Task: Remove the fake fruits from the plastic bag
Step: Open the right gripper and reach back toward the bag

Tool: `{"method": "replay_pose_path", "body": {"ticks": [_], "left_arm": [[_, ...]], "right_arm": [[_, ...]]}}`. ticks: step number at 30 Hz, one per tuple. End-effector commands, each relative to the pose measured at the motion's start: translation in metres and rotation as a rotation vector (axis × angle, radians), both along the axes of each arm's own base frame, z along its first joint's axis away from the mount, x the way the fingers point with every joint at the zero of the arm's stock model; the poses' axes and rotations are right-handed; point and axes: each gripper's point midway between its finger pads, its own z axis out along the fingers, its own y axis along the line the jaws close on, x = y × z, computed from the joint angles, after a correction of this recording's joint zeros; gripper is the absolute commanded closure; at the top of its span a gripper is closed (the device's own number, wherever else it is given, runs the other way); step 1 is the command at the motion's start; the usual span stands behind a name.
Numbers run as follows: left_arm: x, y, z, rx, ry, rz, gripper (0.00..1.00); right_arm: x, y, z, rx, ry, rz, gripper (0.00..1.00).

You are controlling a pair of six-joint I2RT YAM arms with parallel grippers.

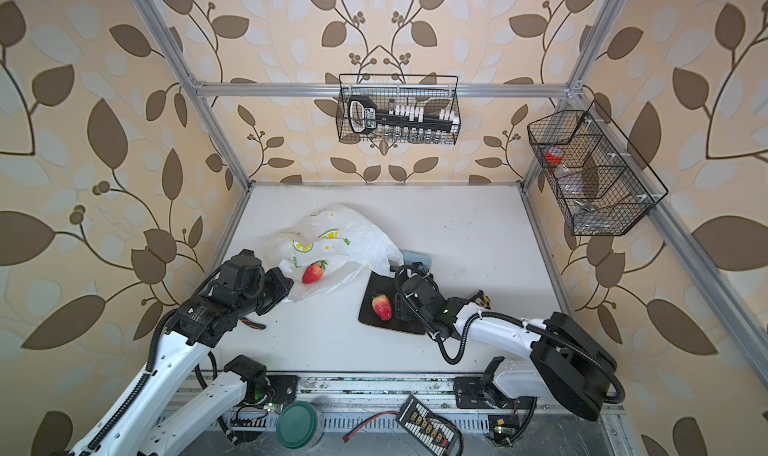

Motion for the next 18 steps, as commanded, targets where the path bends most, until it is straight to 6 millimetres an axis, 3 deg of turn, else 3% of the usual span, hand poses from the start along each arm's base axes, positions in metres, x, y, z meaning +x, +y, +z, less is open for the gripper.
{"method": "replay_pose_path", "body": {"ticks": [1,5,8,12,16,18], "left_arm": [[0.003,-0.006,0.01,-0.01,-0.047,-0.035,1.0],[0.003,-0.007,0.01,-0.014,-0.05,-0.035,1.0],[0.003,-0.008,0.009,-0.017,-0.041,-0.042,1.0],[0.001,-0.009,0.006,-0.015,-0.025,-0.048,1.0],[-0.001,-0.008,0.006,-0.011,-0.017,-0.047,1.0],[-0.001,-0.008,0.005,-0.011,-0.013,-0.046,1.0]], "right_arm": [[0.003,0.003,0.043,0.026,-0.069,0.041,0.23],[0.006,0.042,0.108,0.164,-0.2,0.206,0.32],[0.01,0.08,0.136,0.231,-0.243,0.299,0.37],[0.022,0.134,0.139,0.27,-0.223,0.359,0.42],[0.037,0.183,0.128,0.3,-0.188,0.385,0.47],[0.04,0.211,0.113,0.304,-0.156,0.417,0.47]]}}
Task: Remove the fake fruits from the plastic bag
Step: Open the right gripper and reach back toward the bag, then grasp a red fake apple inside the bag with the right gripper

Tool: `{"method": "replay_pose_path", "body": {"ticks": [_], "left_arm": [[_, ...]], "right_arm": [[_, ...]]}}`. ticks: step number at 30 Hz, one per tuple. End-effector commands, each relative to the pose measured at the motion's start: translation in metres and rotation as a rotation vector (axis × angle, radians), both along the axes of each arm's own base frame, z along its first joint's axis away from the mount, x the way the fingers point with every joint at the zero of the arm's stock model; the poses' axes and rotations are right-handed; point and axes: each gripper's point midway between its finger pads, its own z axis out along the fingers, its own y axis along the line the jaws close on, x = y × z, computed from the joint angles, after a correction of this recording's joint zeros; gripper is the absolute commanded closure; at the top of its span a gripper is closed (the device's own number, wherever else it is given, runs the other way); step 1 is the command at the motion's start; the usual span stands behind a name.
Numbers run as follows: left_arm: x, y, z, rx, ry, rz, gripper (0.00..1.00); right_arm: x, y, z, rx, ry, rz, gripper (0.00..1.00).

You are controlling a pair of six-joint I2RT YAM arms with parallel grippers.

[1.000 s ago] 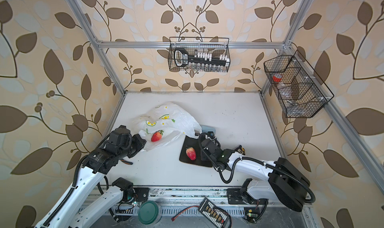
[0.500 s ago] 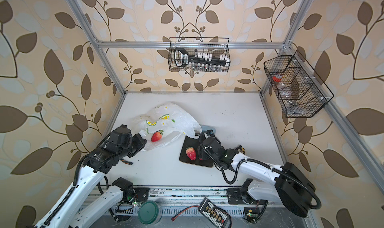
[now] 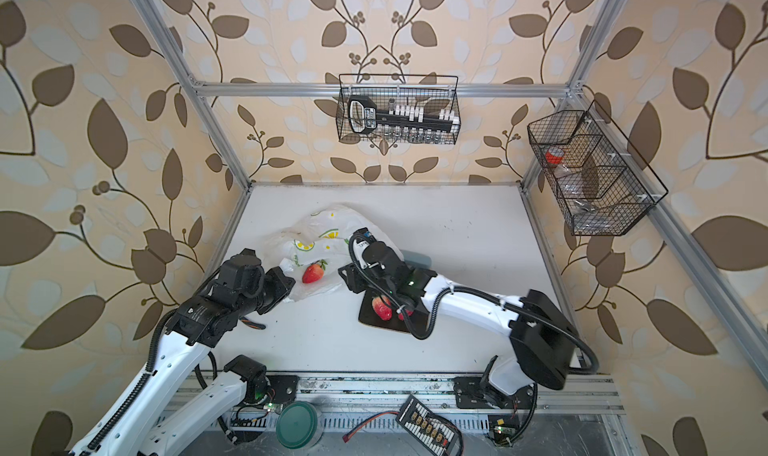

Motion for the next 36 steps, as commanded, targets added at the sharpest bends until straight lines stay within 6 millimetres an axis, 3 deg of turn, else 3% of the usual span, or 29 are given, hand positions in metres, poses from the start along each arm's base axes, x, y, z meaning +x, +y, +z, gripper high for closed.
{"method": "replay_pose_path", "body": {"ticks": [1,4,7,14,22,30,36], "left_arm": [[-0.002,-0.003,0.001,0.007,-0.001,-0.027,1.0],[-0.002,-0.004,0.001,0.006,0.006,-0.026,1.0],[-0.002,-0.003,0.001,0.01,0.01,-0.023,1.0],[-0.004,-0.003,-0.005,0.001,0.034,-0.014,1.0],[-0.005,-0.002,-0.006,0.009,0.045,-0.01,1.0],[-0.003,-0.002,-0.004,0.011,0.043,-0.005,1.0],[-0.002,0.0,-0.004,0.016,0.041,0.004,1.0]], "right_arm": [[0.0,0.041,-0.006,0.037,0.021,0.068,0.48],[0.002,0.068,-0.032,0.021,0.05,0.109,0.48],[0.008,0.082,-0.056,0.005,0.075,0.103,0.47],[0.051,0.104,-0.093,-0.038,0.088,-0.043,0.32],[0.082,0.114,-0.134,-0.096,0.115,-0.183,0.22],[0.099,0.114,-0.164,-0.182,0.106,-0.258,0.26],[0.098,0.11,-0.165,-0.206,0.089,-0.254,0.47]]}}
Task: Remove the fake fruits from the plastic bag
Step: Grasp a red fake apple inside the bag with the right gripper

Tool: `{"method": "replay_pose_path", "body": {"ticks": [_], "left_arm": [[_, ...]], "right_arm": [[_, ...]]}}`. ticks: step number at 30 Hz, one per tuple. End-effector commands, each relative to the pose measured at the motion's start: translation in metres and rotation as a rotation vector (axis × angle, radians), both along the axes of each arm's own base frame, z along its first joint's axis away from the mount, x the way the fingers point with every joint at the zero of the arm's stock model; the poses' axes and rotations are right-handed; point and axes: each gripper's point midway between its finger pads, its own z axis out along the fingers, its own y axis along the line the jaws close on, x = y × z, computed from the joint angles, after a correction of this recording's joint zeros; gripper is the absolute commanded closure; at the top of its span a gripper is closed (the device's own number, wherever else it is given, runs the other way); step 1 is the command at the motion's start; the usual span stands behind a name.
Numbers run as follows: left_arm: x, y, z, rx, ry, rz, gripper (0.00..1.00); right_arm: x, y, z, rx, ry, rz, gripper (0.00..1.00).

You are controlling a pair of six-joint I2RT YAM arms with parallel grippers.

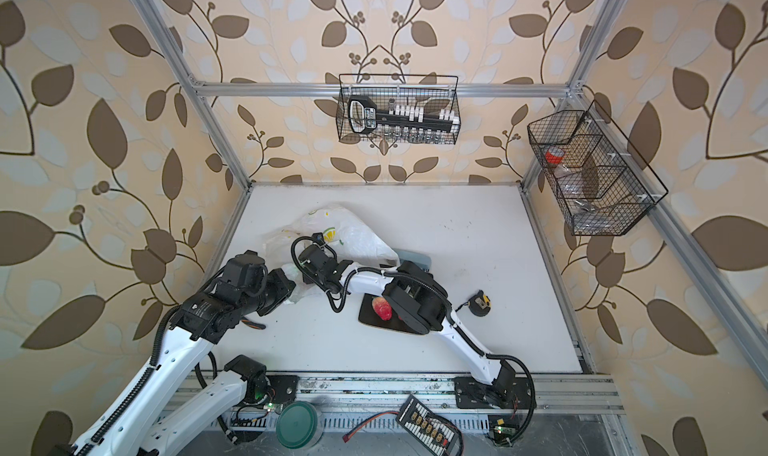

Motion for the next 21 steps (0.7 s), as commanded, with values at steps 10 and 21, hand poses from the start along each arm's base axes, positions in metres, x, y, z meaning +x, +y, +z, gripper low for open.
{"method": "replay_pose_path", "body": {"ticks": [10,21], "left_arm": [[0.003,0.002,0.005,-0.003,-0.025,0.033,1.0],[0.005,0.003,0.007,-0.009,-0.045,0.039,1.0]], "right_arm": [[-0.029,-0.018,0.055,0.011,-0.052,0.118,0.63],[-0.097,-0.041,0.113,0.087,-0.037,0.389,0.63]]}}
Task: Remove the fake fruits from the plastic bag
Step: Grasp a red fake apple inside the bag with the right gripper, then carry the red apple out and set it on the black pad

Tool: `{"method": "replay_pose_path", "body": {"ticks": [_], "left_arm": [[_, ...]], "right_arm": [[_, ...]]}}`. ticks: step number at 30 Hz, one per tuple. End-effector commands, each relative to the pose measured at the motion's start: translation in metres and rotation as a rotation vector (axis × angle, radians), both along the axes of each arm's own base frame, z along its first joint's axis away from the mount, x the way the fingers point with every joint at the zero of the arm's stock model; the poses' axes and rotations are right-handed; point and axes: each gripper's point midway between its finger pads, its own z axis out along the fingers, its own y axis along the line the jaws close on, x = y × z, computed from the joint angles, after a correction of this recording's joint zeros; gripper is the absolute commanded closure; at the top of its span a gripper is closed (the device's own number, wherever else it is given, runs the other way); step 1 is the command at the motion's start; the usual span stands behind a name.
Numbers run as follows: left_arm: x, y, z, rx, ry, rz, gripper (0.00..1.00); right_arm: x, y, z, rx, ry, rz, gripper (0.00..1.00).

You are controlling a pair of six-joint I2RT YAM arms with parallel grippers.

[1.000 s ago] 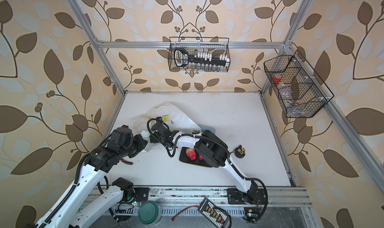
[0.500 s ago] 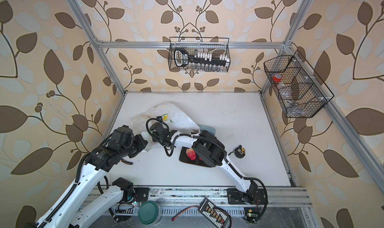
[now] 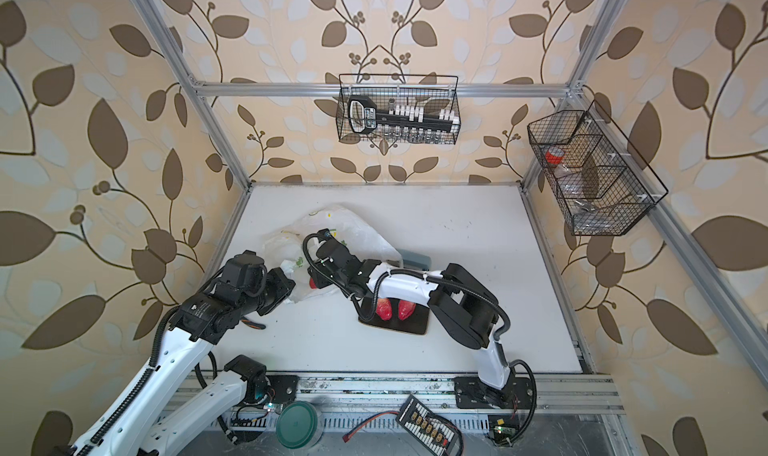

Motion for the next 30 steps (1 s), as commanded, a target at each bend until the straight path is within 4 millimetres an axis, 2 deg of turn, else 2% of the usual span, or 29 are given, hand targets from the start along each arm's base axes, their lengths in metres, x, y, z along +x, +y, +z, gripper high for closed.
{"method": "replay_pose_path", "body": {"ticks": [1,5,8,15,19,21,24,27,30], "left_arm": [[0.003,0.002,0.004,0.007,-0.036,0.014,1.0],[0.003,0.002,0.005,0.005,-0.043,0.016,1.0],[0.004,0.002,0.006,0.001,-0.049,0.017,1.0],[0.005,0.002,0.005,0.002,-0.056,0.024,1.0],[0.006,0.002,0.004,0.0,-0.056,0.027,1.0],[0.005,0.002,0.005,-0.001,-0.057,0.026,1.0],[0.005,0.003,0.005,0.0,-0.058,0.028,1.0],[0.005,0.003,0.005,0.0,-0.06,0.026,1.0],[0.005,0.003,0.006,0.0,-0.061,0.024,1.0]], "right_arm": [[-0.03,-0.003,0.011,0.003,0.006,0.143,0.63],[-0.049,-0.018,0.025,-0.012,-0.005,0.209,0.63],[-0.062,-0.038,0.031,-0.041,-0.007,0.217,0.63],[-0.075,-0.11,0.026,-0.138,-0.009,0.074,0.62],[-0.063,-0.16,0.014,-0.171,0.028,-0.101,0.61],[-0.049,-0.189,0.008,-0.175,0.043,-0.215,0.61],[-0.031,-0.222,0.0,-0.168,0.072,-0.346,0.61],[-0.016,-0.24,-0.009,-0.153,0.088,-0.428,0.6],[-0.004,-0.249,-0.02,-0.136,0.109,-0.48,0.6]]}}
